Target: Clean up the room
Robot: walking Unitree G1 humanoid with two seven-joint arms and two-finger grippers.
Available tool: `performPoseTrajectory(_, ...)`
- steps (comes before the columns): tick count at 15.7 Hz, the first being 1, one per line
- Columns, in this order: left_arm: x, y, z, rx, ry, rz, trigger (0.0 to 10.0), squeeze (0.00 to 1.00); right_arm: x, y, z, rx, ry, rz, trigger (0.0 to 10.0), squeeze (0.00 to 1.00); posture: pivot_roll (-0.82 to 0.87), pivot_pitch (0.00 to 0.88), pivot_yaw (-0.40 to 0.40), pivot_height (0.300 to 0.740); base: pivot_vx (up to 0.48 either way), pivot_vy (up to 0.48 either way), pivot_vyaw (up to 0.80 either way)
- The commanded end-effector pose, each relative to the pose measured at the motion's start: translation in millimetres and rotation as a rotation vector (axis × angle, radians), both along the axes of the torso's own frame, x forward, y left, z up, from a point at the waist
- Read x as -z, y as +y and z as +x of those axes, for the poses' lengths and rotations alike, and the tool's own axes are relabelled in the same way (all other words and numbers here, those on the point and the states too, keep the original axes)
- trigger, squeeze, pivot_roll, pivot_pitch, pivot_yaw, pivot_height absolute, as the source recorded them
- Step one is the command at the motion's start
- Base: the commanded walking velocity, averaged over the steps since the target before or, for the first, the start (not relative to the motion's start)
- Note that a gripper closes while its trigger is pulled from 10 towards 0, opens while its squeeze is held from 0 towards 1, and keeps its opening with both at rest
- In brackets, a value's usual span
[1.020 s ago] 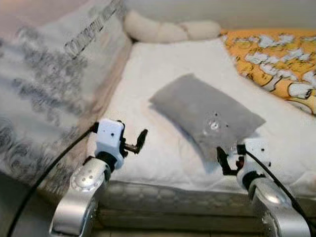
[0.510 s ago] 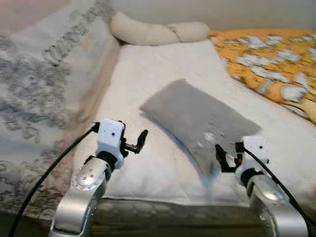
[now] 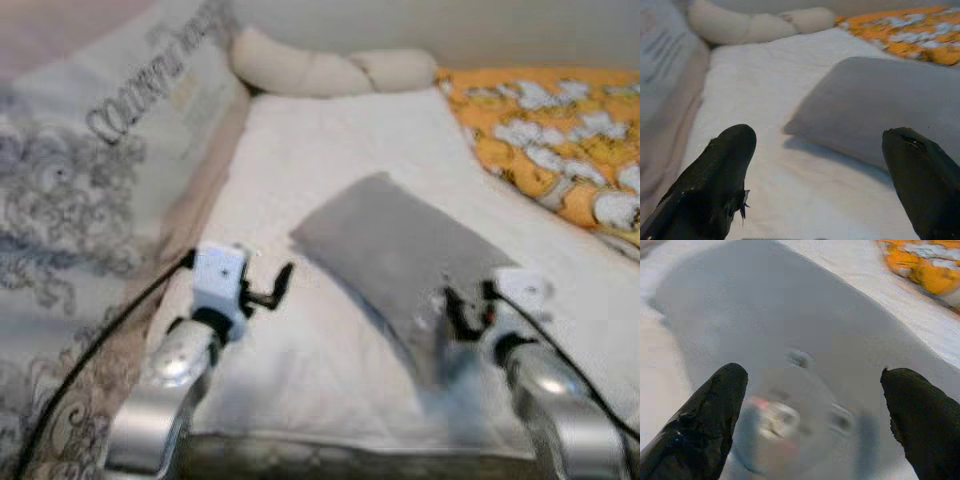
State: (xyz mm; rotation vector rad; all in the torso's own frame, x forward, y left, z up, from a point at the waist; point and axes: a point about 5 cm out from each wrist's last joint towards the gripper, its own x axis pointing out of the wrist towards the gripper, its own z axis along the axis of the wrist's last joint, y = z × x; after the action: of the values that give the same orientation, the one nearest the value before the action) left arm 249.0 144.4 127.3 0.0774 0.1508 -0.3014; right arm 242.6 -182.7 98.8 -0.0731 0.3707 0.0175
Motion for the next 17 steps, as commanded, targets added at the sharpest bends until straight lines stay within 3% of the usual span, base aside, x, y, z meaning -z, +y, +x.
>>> performPoseTrajectory(1, -1, 0.0, 0.8, -0.002, -0.005, -0.001, 10.0, 0.00, 2, -12.1, 0.8, 0.027, 0.010, -0.029, 10.0, 0.00, 0.00, 0.000, 0.018, 0.740, 0.300, 0.000, 0.00)
performPoseTrajectory(3, -1, 0.3, 0.6, -0.010, -0.006, -0.001, 10.0, 0.00, 4, -23.4, 1.4, 0.072, 0.026, -0.065, 10.0, 0.00, 0.01, 0.000, 0.014, 0.740, 0.262, 0.000, 0.00)
performPoseTrajectory(6, -1, 0.2, -1.1, -0.010, -0.003, -0.005, 10.0, 0.00, 3, -58.2, 0.5, 0.264, 0.036, -0.148, 10.0, 0.00, 0.01, 0.000, 0.016, 0.740, 0.000, 0.000, 0.00)
performPoseTrajectory(7, 0, 0.2, -1.2, -0.003, 0.004, -0.005, 10.0, 0.00, 5, -76.7, -2.0, 0.352, 0.048, -0.179, 10.0, 0.00, 0.00, 0.000, 0.018, 0.740, 0.000, 0.000, 0.00)
performPoseTrajectory(9, 2, 1.6, -0.3, 0.007, 0.014, 0.014, 10.0, 0.00, 21, -107.2, -11.0, 0.459, 0.134, -0.212, 10.0, 0.00, 0.00, 0.000, 0.020, 0.740, 0.000, 0.000, 0.00)
performPoseTrajectory(11, 4, 3.5, 1.9, 0.016, 0.029, 0.033, 10.0, 0.00, 37, -120.0, -16.7, 0.485, 0.214, -0.243, 10.0, 0.00, 0.01, 0.000, 0.016, 0.740, 0.000, 0.000, 0.00)
performPoseTrajectory(15, 7, 10.1, 3.3, 0.019, 0.062, 0.064, 10.0, 0.00, 55, -123.2, -20.7, 0.454, 0.325, -0.301, 10.0, 0.00, 0.03, 0.000, 0.008, 0.740, 0.000, 0.000, 0.00)
performPoseTrajectory(16, 9, 11.7, 2.6, 0.019, 0.075, 0.073, 10.0, 0.00, 65, -115.0, -20.8, 0.388, 0.375, -0.274, 10.0, 0.00, 0.03, 0.000, 0.012, 0.740, 0.000, 0.000, 0.00)
performPoseTrajectory(17, 12, 11.5, 2.2, 0.027, 0.092, 0.079, 10.0, 0.00, 73, -92.0, -12.6, 0.257, 0.377, -0.185, 10.0, 0.00, 0.02, 0.000, 0.016, 0.740, 0.000, 0.000, 0.00)
